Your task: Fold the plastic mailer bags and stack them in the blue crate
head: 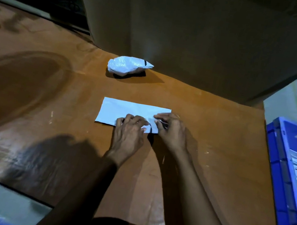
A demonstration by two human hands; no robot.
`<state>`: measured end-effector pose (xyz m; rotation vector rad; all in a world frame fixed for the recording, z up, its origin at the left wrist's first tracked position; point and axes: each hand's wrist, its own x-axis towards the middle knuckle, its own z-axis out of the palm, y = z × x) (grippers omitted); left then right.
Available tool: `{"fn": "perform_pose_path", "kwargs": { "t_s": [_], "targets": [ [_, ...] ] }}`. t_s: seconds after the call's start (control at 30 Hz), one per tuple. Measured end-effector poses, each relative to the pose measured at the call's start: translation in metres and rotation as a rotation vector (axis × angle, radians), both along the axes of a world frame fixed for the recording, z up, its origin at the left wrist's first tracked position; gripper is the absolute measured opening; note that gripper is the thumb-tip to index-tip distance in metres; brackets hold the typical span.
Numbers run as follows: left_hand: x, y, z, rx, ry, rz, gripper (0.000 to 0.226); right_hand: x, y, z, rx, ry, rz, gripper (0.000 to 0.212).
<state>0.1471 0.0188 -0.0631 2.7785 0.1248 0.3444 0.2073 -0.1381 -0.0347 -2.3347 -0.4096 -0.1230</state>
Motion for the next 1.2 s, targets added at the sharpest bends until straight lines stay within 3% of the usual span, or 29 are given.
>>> {"fn": "perform_pose_path", "kwargs": {
  "t_s": [0.1,0.2,0.4,0.63,0.73,0.87,1.03,1.2],
  "targets": [
    [-0.002,0.000,0.002,-0.004,0.014,0.007,0.025,0.000,0.021,-0.012,-0.131,-0.016,-0.031,0.024],
    [0.005,0.000,0.011,0.059,0.053,-0.053,0.029,-0.007,0.022,-0.028,-0.108,-0.012,-0.094,0.031],
    [0.030,-0.004,0.020,0.184,0.138,-0.053,0.049,0.010,0.012,-0.014,-0.054,0.070,-0.069,0.021],
    [0.045,0.016,0.019,0.099,0.177,-0.136,0.040,0.021,0.031,-0.015,-0.154,0.048,-0.114,0.045],
    [0.044,0.037,0.016,0.089,0.142,-0.113,0.041,0.020,0.034,-0.018,-0.200,0.021,-0.118,0.031],
    [0.035,0.048,0.000,0.128,0.109,-0.064,0.034,0.029,0.044,-0.008,-0.276,0.043,-0.051,0.031],
    [0.038,0.055,0.011,0.033,0.083,-0.072,0.032,0.002,0.064,-0.017,-0.213,-0.059,-0.032,0.025],
    [0.011,0.065,-0.009,0.163,-0.074,0.087,0.027,-0.008,0.061,-0.034,-0.122,-0.090,-0.070,0.033]
  ]
}}
